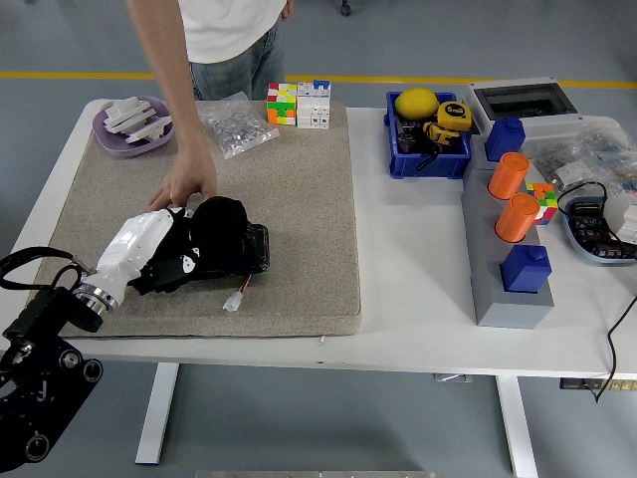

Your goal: Pick the rag up,wipe the panel,place it on the desk

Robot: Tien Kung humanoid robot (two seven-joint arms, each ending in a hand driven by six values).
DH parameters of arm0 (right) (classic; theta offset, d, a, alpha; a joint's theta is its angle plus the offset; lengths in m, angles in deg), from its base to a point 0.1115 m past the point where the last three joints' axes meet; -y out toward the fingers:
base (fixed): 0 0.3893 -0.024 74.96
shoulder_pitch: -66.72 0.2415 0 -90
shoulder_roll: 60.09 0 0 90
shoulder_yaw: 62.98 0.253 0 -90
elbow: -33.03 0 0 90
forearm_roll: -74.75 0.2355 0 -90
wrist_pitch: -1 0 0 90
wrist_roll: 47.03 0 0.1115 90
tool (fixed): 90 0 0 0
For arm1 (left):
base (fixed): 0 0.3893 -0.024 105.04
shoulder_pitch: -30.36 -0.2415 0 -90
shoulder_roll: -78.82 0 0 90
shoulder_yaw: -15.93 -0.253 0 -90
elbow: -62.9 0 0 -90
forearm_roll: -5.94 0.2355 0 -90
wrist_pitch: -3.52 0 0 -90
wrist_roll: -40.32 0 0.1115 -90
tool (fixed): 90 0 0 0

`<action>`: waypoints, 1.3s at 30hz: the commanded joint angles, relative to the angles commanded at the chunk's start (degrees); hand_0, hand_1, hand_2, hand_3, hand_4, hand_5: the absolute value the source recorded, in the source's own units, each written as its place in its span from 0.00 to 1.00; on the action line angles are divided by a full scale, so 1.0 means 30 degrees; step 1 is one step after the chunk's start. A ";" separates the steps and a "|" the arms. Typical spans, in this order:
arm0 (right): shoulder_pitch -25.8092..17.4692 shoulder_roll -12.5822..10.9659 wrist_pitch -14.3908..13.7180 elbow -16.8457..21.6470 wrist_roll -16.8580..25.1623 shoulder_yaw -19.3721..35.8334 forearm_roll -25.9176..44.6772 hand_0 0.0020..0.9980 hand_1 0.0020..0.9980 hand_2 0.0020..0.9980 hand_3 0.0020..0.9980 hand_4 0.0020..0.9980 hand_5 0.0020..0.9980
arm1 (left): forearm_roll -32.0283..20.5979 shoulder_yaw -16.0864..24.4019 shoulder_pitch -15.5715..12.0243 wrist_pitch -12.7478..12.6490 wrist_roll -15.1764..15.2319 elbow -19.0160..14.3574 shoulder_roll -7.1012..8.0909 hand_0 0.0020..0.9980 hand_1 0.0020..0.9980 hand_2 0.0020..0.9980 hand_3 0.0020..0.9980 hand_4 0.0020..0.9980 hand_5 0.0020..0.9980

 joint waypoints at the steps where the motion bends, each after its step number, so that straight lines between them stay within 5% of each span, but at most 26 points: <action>1: 0.0002 -0.0004 0.0005 0.0000 -0.0002 -0.0029 0.0027 0.51 0.61 0.65 0.58 1.00 0.47 | -0.0056 -0.0236 0.0083 -0.0007 0.0006 -0.0018 0.0055 0.26 0.15 0.59 0.42 0.01 0.00; 17: 0.0009 -0.0094 0.0052 0.0000 -0.0028 -0.0345 0.0297 0.51 0.60 0.65 0.58 1.00 0.47 | 0.0037 -0.3564 0.1265 0.0088 -0.0356 -0.1471 0.0555 0.27 0.16 0.58 0.42 0.02 0.00; 39: -0.0103 -0.0145 0.0017 0.0000 -0.0054 -0.0431 0.0316 0.51 0.61 0.65 0.58 1.00 0.47 | 0.0271 -0.0201 0.0441 -0.0087 0.0182 0.0314 0.0468 0.27 0.17 0.58 0.42 0.02 0.00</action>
